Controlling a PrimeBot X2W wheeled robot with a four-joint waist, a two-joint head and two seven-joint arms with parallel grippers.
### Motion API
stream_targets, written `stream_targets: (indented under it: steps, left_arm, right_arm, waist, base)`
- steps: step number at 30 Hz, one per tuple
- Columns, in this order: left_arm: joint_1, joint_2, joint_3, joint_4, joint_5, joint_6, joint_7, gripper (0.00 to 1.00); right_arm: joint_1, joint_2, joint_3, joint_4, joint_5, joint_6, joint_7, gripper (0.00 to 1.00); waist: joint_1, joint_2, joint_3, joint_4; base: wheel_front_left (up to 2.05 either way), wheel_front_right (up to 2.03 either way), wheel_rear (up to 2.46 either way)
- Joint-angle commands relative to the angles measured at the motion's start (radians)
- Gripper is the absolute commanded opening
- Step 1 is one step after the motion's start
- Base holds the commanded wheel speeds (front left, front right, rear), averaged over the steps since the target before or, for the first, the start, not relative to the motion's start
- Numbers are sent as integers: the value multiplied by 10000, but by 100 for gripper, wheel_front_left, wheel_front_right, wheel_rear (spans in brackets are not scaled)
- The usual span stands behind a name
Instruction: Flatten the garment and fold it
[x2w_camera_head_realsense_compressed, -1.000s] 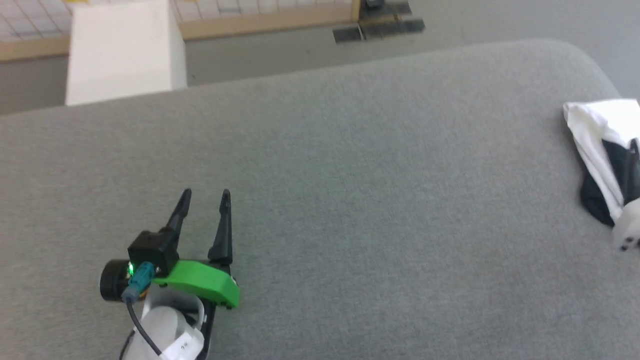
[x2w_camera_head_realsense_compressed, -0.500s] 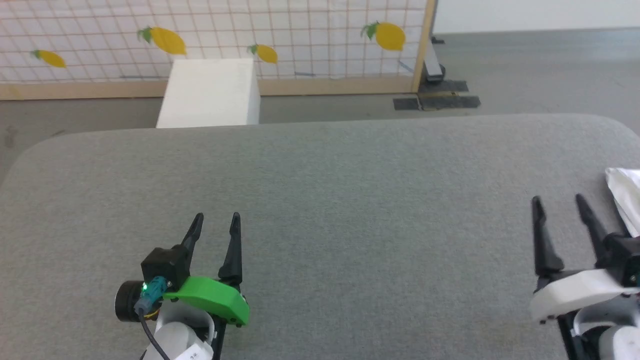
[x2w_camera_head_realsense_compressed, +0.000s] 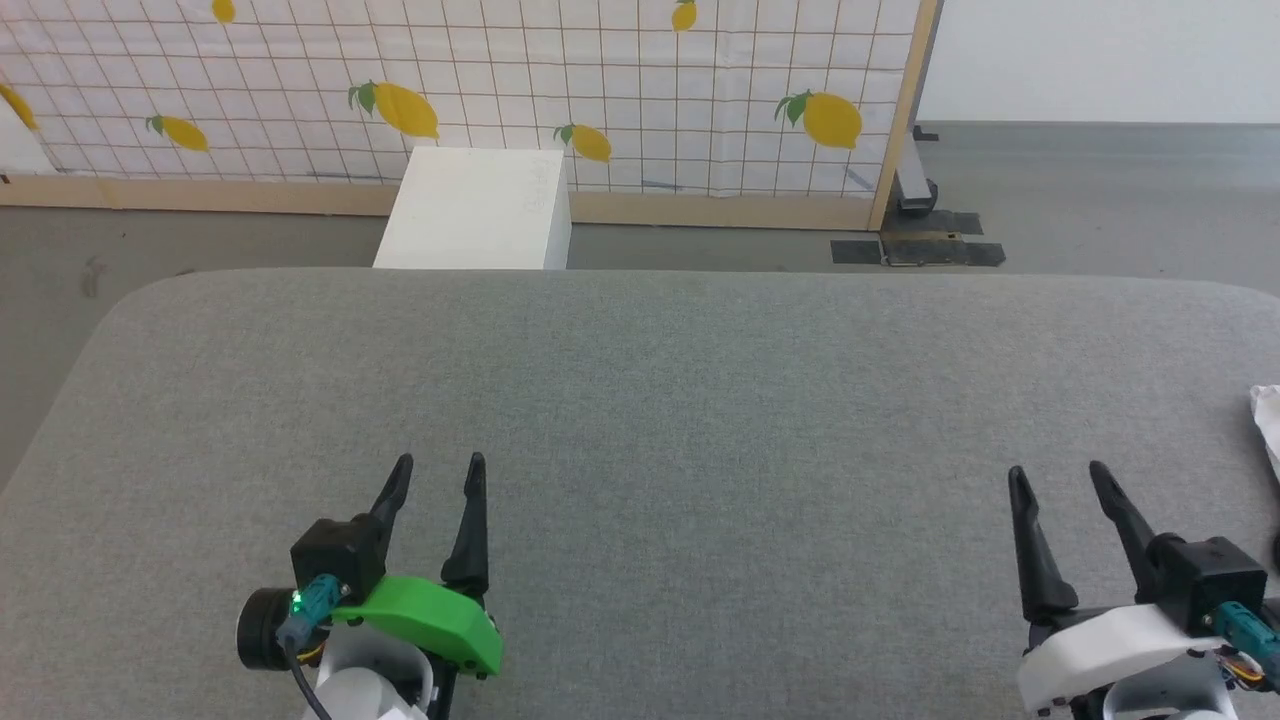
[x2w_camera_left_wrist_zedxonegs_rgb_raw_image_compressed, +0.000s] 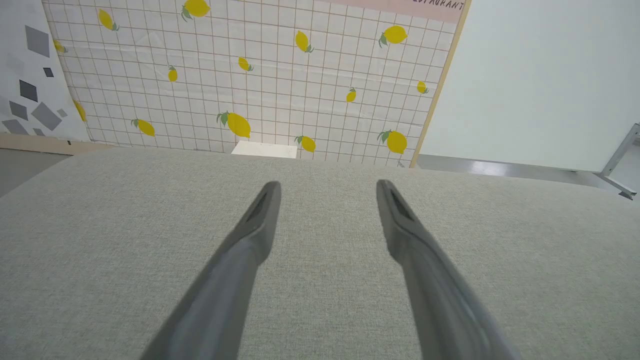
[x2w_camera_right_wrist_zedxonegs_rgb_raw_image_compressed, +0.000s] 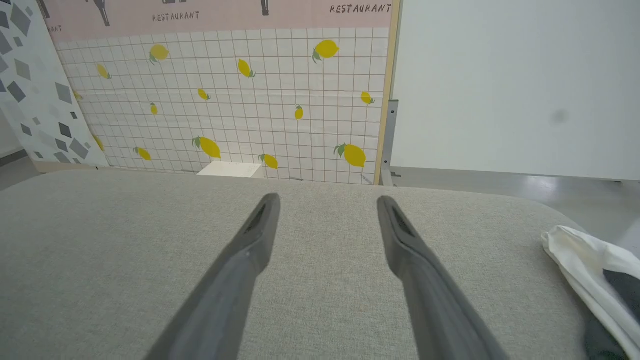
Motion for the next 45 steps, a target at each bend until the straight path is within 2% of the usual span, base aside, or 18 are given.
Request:
stream_targets:
  steps: [1, 11, 12, 45]
  left_arm:
    - [120, -48, -1, 17, -94, 73, -43, 100]
    - [126, -82, 31, 67, -157, 91, -43, 100]
    - [1, -36, 27, 51, -69, 73, 0, 0]
    - [246, -41, 256, -599, 411, 197, 531, 0]
  right_arm:
    - [123, 23, 44, 22, 56, -19, -64, 100]
    - [77, 25, 117, 63, 147, -19, -78, 100]
    - [32, 6, 98, 40, 73, 0, -4, 0]
    - [-99, 7, 268, -17, -76, -4, 211, 0]
  waist:
    - [1, 0, 10, -4]
    - [1, 0, 89, -40]
    - [1, 0, 91, -41]
    - [1, 0, 129, -124]
  base:
    - [0, 0, 0]
    - [0, 0, 0]
    - [0, 0, 0]
    - [0, 0, 0]
